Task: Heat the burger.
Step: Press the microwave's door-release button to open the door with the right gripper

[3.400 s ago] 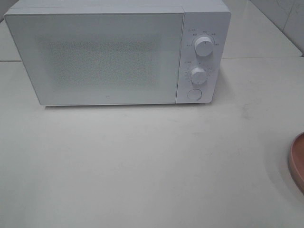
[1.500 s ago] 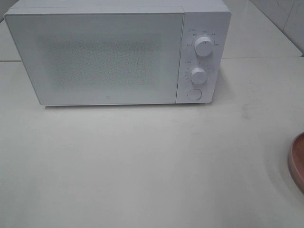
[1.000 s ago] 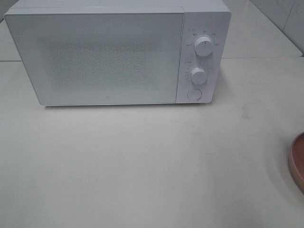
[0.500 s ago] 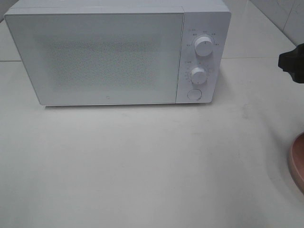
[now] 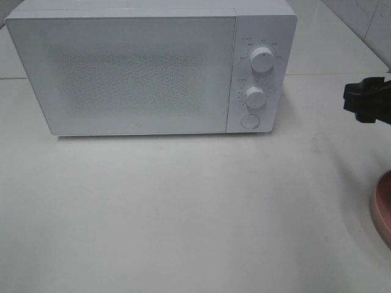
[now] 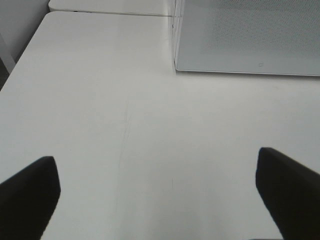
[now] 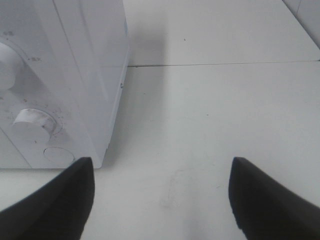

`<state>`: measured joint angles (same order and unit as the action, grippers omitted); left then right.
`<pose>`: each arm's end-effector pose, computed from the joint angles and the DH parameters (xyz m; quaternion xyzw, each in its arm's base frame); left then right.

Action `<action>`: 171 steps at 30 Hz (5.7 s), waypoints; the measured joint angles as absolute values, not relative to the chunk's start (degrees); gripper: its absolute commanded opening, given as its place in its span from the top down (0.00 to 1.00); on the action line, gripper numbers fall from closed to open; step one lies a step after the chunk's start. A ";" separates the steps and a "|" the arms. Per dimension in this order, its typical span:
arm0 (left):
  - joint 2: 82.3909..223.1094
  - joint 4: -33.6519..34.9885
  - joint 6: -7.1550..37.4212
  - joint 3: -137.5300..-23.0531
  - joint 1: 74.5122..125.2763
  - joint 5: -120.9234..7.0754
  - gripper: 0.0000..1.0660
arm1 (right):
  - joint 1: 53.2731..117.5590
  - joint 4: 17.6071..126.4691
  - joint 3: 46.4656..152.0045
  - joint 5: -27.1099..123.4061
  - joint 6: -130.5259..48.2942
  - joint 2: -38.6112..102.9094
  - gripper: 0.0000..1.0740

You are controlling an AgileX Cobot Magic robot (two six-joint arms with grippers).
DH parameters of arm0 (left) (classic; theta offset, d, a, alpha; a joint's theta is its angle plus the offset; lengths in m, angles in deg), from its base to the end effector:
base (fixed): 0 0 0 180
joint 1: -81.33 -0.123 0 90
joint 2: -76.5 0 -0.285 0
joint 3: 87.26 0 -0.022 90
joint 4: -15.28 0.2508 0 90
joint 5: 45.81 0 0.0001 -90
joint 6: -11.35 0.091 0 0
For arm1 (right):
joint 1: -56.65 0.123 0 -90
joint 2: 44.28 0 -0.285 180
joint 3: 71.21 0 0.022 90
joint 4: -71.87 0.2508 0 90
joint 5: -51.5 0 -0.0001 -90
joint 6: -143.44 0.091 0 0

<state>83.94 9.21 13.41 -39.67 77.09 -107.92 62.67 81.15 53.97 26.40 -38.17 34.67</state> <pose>-0.0084 -0.0092 0.2804 -0.0129 0.8520 -0.0242 0.5228 0.2269 0.0177 0.2155 0.0255 0.8133 0.0372 0.5801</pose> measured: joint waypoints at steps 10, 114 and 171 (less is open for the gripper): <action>83.94 9.21 13.41 -39.67 77.09 -107.92 0.06 | 74.59 96.10 52.37 16.09 -50.48 40.34 0.32; 83.94 9.21 13.41 -39.67 77.09 -107.92 0.06 | 100.48 123.09 65.09 -6.60 38.32 72.08 1.00; 83.94 9.21 13.41 -39.67 77.09 -107.92 0.06 | 88.22 110.31 76.95 -0.41 41.48 82.80 1.00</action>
